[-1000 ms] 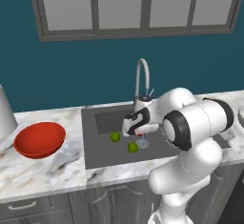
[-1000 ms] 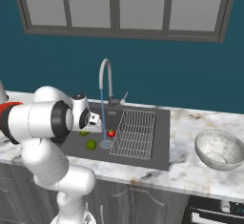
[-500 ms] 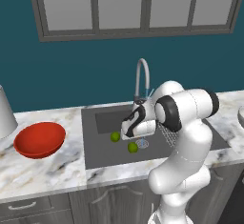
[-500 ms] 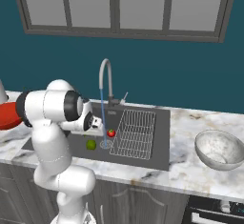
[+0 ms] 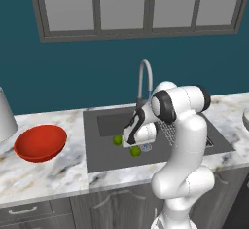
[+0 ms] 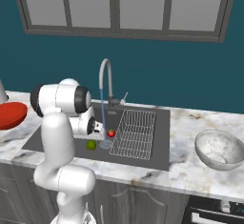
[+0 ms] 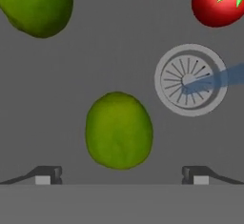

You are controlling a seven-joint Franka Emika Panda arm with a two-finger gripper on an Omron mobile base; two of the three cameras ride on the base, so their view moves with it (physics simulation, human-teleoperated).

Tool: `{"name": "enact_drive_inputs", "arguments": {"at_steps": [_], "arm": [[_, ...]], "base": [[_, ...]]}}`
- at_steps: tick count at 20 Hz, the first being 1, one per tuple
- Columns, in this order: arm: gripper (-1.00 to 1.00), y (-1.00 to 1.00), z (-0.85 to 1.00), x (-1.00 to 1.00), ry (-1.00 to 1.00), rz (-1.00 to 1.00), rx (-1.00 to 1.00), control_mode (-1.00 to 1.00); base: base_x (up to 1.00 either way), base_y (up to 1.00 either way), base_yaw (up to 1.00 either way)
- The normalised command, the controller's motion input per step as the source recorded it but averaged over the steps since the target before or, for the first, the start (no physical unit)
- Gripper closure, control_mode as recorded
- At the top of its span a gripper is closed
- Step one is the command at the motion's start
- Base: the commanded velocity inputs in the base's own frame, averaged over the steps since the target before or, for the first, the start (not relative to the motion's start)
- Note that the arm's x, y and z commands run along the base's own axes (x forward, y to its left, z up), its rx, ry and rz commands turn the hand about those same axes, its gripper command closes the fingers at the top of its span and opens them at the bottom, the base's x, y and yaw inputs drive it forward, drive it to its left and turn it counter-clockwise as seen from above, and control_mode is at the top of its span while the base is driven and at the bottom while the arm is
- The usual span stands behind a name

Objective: Pick the limes from the sink and place them in one bowl. Place the tomato in the other bowl. Then turn off the sink faucet.

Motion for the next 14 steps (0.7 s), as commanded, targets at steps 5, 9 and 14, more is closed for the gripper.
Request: {"name": "enact_drive_inputs", "arguments": {"at_steps": [5,9,14], "arm": [[-1.0,0.0,-0.33,0.2,0.05,-0.01,0.0,-1.0],[-1.0,0.01,-0.29,0.16,0.07,-0.01,0.0,-1.0],[-1.0,0.0,-0.29,0.09,0.1,-0.01,0.0,-1.0]], "base": [[0.0,0.0,0.0],[0.0,0.0,0.0],[0.0,0.0,0.0]]}}
